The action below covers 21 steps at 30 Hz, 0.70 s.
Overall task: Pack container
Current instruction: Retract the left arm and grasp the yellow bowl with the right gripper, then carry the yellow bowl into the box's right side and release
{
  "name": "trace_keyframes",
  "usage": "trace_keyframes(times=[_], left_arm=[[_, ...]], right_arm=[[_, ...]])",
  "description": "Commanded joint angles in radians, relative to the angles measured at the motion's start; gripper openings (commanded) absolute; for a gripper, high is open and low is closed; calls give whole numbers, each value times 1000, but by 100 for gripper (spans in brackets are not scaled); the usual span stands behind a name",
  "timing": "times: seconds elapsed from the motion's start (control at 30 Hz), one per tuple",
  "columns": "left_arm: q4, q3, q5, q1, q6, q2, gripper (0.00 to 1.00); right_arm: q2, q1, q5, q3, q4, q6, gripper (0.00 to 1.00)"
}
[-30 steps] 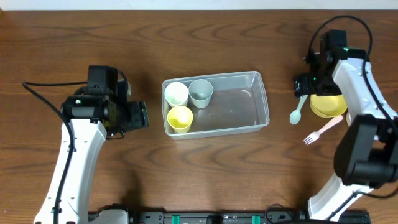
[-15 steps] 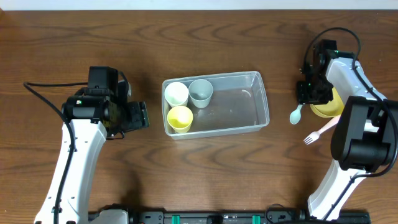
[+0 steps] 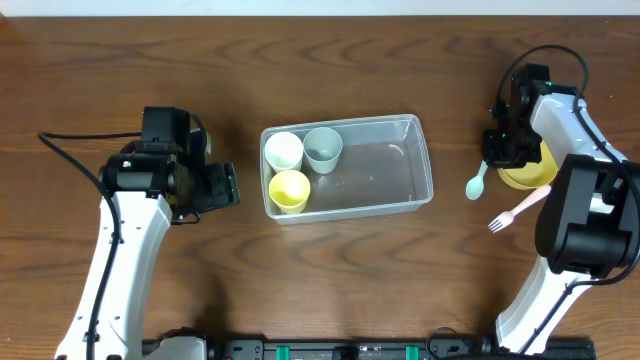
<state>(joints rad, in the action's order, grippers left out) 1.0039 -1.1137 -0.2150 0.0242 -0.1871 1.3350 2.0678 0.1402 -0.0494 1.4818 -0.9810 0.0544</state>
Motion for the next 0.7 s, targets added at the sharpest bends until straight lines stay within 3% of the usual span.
trace_keyframes(times=[0.0, 0.33, 0.67], left_arm=[[0, 2, -9, 0, -5, -9, 75], [0, 2, -9, 0, -5, -9, 75], [-1, 2, -9, 0, 3, -9, 75]], right_arm=[[-3, 5, -7, 0, 3, -5, 4], [-36, -9, 41, 47, -43, -6, 1], [-380, -212, 149, 221, -154, 71, 1]])
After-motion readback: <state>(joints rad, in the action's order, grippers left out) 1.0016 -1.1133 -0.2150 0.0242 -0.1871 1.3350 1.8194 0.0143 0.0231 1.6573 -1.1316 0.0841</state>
